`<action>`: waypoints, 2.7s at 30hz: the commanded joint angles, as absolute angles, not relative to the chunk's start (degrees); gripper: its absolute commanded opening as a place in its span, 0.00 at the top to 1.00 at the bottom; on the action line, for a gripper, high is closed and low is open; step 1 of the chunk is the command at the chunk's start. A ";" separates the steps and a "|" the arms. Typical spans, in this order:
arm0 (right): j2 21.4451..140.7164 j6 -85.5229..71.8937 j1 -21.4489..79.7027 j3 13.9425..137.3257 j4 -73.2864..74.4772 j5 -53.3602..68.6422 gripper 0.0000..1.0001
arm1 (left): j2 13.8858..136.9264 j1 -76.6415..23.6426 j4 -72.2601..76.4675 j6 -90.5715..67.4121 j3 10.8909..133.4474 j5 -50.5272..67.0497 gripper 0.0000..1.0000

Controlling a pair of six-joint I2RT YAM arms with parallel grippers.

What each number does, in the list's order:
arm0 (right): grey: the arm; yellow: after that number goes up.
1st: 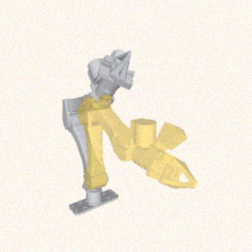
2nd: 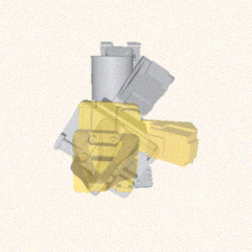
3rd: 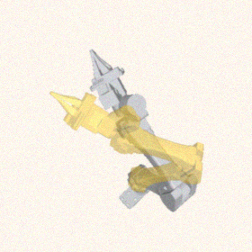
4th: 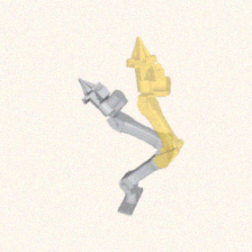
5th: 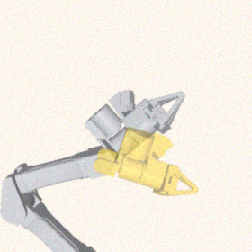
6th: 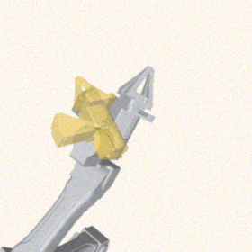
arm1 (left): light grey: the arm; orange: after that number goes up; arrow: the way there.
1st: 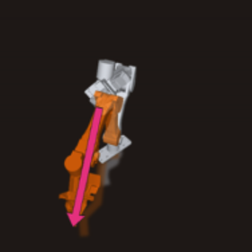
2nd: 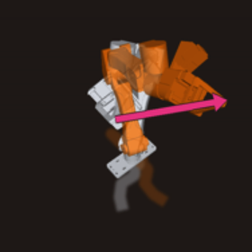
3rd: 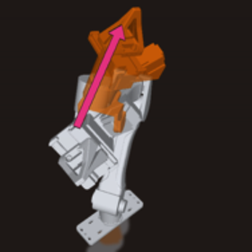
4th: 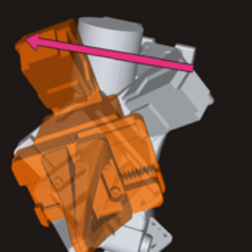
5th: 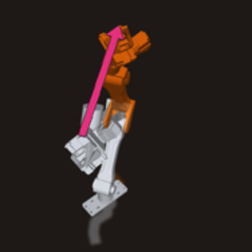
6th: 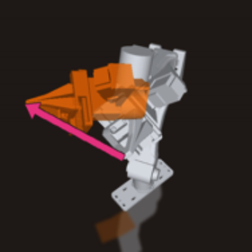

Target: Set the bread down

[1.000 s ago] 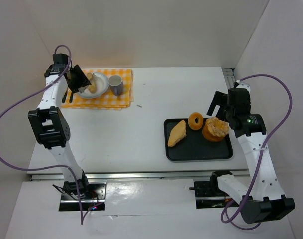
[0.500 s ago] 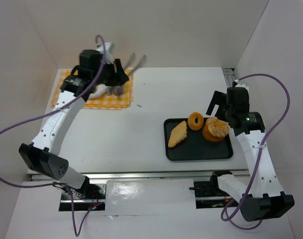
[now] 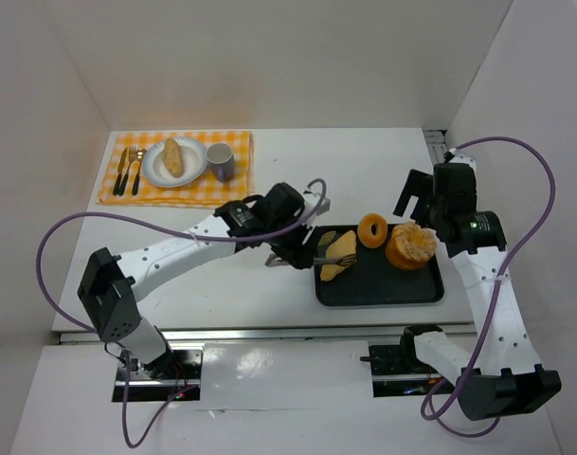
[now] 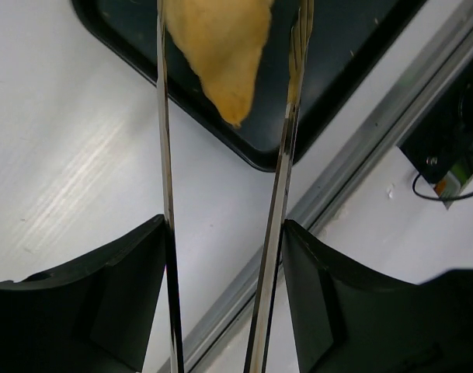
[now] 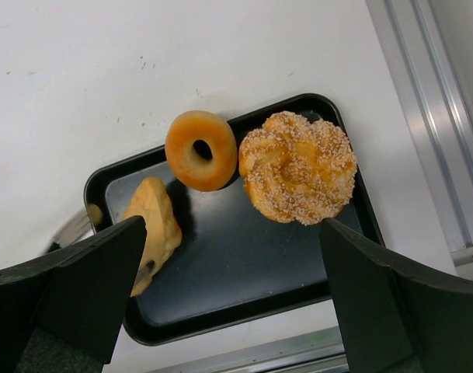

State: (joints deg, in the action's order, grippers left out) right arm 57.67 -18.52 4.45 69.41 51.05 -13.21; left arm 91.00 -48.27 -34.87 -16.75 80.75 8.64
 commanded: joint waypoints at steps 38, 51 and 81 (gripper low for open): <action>56.25 -18.11 4.31 71.27 50.80 -13.79 0.00 | 90.54 -40.37 -39.99 -17.49 95.80 -1.24 0.61; 56.78 -18.11 4.31 71.28 50.80 -13.80 0.00 | 87.01 5.96 -33.22 -30.75 89.47 21.00 0.64; 60.64 -17.58 4.31 72.33 50.27 -14.33 0.00 | 108.46 9.84 -26.46 -31.55 98.17 8.53 0.42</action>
State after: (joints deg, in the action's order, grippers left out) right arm 60.36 -18.31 4.45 69.45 51.07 -13.19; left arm 109.12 9.37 -28.47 -30.55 96.01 9.69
